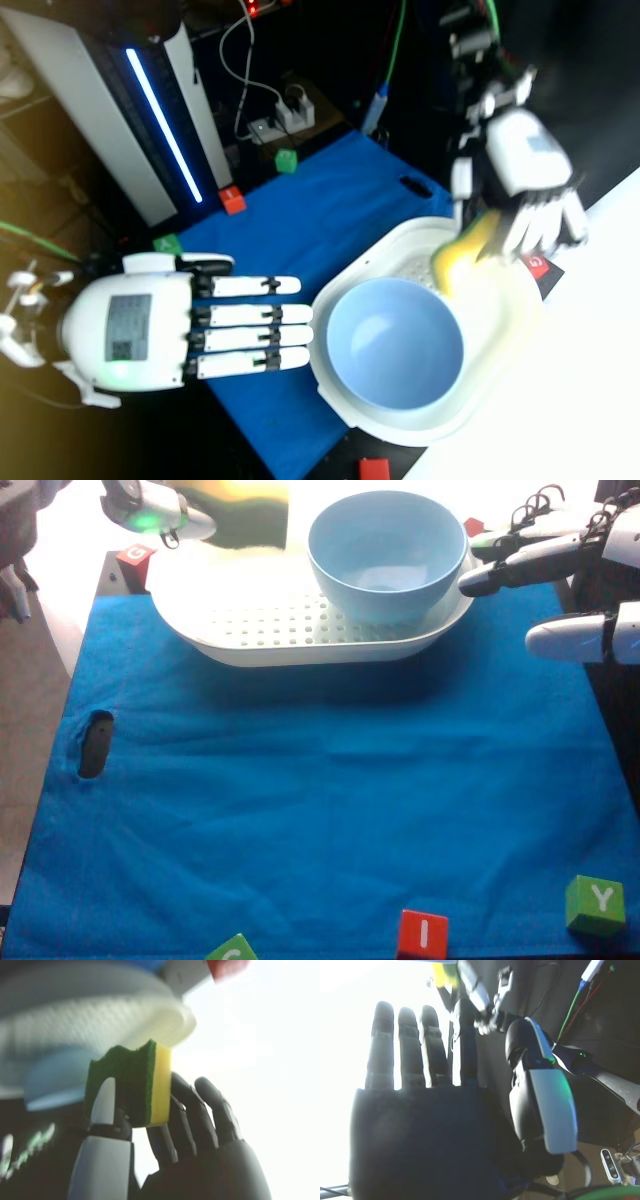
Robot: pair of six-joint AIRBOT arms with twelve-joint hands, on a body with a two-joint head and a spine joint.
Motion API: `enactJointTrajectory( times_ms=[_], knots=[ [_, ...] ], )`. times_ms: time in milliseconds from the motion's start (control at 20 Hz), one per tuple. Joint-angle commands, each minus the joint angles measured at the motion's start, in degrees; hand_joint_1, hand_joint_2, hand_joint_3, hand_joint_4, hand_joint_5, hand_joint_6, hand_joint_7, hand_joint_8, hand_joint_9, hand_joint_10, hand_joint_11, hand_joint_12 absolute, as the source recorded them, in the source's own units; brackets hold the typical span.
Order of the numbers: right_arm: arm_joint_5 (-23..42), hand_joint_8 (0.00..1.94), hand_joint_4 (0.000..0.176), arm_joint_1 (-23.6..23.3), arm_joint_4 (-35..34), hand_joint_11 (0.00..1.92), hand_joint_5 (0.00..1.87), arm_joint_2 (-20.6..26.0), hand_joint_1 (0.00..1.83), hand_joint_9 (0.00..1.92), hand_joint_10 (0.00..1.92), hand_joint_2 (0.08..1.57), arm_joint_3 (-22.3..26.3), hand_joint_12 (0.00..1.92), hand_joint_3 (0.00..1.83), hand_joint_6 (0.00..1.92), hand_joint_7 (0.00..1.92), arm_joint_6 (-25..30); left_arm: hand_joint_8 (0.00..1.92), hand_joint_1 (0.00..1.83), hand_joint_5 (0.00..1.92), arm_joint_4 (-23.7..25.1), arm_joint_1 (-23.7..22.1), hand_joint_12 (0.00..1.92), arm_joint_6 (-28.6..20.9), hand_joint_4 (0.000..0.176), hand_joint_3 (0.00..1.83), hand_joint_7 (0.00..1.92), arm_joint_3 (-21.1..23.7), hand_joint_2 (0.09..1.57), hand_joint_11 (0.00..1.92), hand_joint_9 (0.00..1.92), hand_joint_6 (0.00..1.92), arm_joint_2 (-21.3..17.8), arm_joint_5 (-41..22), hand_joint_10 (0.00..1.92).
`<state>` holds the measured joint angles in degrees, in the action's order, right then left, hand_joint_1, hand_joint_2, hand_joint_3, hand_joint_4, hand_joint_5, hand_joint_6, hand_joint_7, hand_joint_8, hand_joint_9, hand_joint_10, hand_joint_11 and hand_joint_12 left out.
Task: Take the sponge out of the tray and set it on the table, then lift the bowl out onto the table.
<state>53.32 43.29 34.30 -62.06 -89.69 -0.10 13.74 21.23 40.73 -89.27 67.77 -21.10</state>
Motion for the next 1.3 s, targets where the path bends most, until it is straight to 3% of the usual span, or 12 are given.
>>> enactJointTrajectory(
  times_ms=[0, 250, 400, 500, 650, 700, 800, 950, 1050, 1100, 1150, 1250],
  knots=[
    [5.1, 0.00, 0.112, -0.8, -3.7, 0.00, 0.49, -0.1, 0.39, 0.19, 0.00, 1.31, -0.1, 0.50, 0.00, 0.00, 0.26, 0.5, 1.14, 1.37, 1.05, 0.2, -0.6, 1.46, -0.1, 0.000, 0.00, 0.94, 1.8, 1.11, 0.67, 0.90, 0.60, -1.8, -9.4, 1.32],
    [5.1, 0.00, 0.110, -0.8, -3.7, 0.00, 0.50, -0.1, 0.40, 0.18, 0.00, 1.32, 0.0, 0.52, 0.00, 0.00, 0.27, 1.3, 1.06, 1.26, 1.09, 2.8, 3.2, 1.27, -0.1, 0.000, 0.00, 1.04, 12.2, 1.08, 0.91, 1.05, 0.65, -10.5, -18.4, 0.85],
    [5.1, 0.00, 0.099, -0.8, -3.8, 0.00, 0.50, 0.0, 0.46, 0.18, 0.00, 1.33, 0.1, 0.51, 0.00, 0.00, 0.25, 1.6, 1.14, 1.26, 1.04, 5.1, 7.0, 1.39, -0.1, 0.000, 0.00, 1.02, 19.2, 1.10, 0.83, 0.97, 0.71, -16.0, -22.3, 1.01],
    [5.1, 0.00, 0.116, -0.7, -3.9, 0.00, 0.48, -0.1, 0.50, 0.17, 0.00, 1.35, 0.2, 0.48, 0.01, 0.00, 0.23, 1.6, 1.13, 1.27, 1.13, 8.3, 8.9, 1.41, -2.2, 0.000, 0.00, 1.02, 22.1, 1.08, 0.91, 0.96, 0.57, -18.0, -23.7, 1.13],
    [5.1, 0.00, 0.097, -0.7, -4.1, 0.00, 0.49, -0.1, 0.56, 0.16, 0.00, 1.36, 0.2, 0.41, 0.00, 0.00, 0.24, 1.6, 1.18, 1.28, 1.30, 12.7, 11.5, 1.36, -10.1, 0.000, 0.00, 0.98, 23.7, 1.06, 0.90, 0.93, 0.25, -19.2, -27.0, 1.02],
    [5.1, 0.00, 0.103, -0.7, -4.1, 0.00, 0.49, -0.1, 0.57, 0.16, 0.00, 1.36, 0.2, 0.40, 0.00, 0.00, 0.24, 1.6, 1.19, 1.28, 1.31, 12.8, 13.8, 1.35, -11.4, 0.000, 0.00, 0.98, 25.0, 1.06, 0.88, 0.91, 0.22, -20.0, -28.7, 0.99],
    [5.1, 0.01, 0.097, -0.7, -4.2, 0.00, 0.50, -0.1, 0.57, 0.18, 0.00, 1.36, 0.3, 0.38, 0.00, 0.00, 0.27, 1.6, 1.35, 1.27, 1.31, 15.3, 16.0, 1.40, -13.0, 0.000, 0.00, 0.81, 27.2, 1.10, 0.92, 0.92, 0.23, -21.0, -29.2, 1.19],
    [5.1, 0.00, 0.095, -0.6, -4.2, 0.00, 0.50, -0.1, 0.53, 0.16, 0.00, 1.37, 0.3, 0.28, 0.00, 0.00, 0.27, 2.1, 1.36, 1.27, 1.26, 17.4, 17.0, 1.49, -15.4, 0.000, 0.00, 0.80, 27.9, 1.10, 0.88, 0.87, 0.37, -21.0, -28.5, 1.33],
    [5.1, 0.00, 0.094, -0.6, -4.2, 0.00, 0.49, -0.1, 0.54, 0.16, 0.00, 1.38, 0.3, 0.28, 0.00, 0.00, 0.26, 2.2, 1.35, 1.26, 1.27, 17.4, 18.0, 1.45, -15.6, 0.000, 0.00, 0.80, 27.9, 1.11, 0.82, 0.84, 0.37, -20.9, -27.3, 1.27],
    [5.1, 0.00, 0.094, -0.6, -4.2, 0.02, 0.51, -0.1, 0.60, 0.18, 0.00, 1.37, 0.3, 0.30, 0.00, 0.00, 0.27, 2.2, 1.29, 1.27, 1.29, 17.4, 18.4, 1.44, -15.7, 0.000, 0.00, 0.86, 27.9, 1.09, 0.77, 0.83, 0.29, -20.8, -26.7, 1.19],
    [5.1, 0.00, 0.108, -0.6, -4.2, 0.00, 0.51, -0.1, 0.55, 0.18, 0.00, 1.37, 0.3, 0.34, 0.00, 0.00, 0.29, 2.3, 0.38, 1.22, 0.90, 17.5, 19.0, 1.37, -15.8, 0.000, 0.00, 0.82, 27.9, 0.93, 0.51, 0.70, 0.02, -20.5, -26.1, 0.94],
    [5.1, 0.00, 0.119, -0.6, -4.2, 0.00, 0.49, -0.1, 0.59, 0.17, 0.00, 1.38, 0.3, 0.29, 0.00, 0.00, 0.28, 2.4, 0.09, 1.08, 0.71, 17.9, 19.3, 1.35, -15.8, 0.048, 0.00, 0.75, 27.8, 0.92, 0.26, 0.55, 0.00, -19.9, -24.9, 0.75]
  ],
)
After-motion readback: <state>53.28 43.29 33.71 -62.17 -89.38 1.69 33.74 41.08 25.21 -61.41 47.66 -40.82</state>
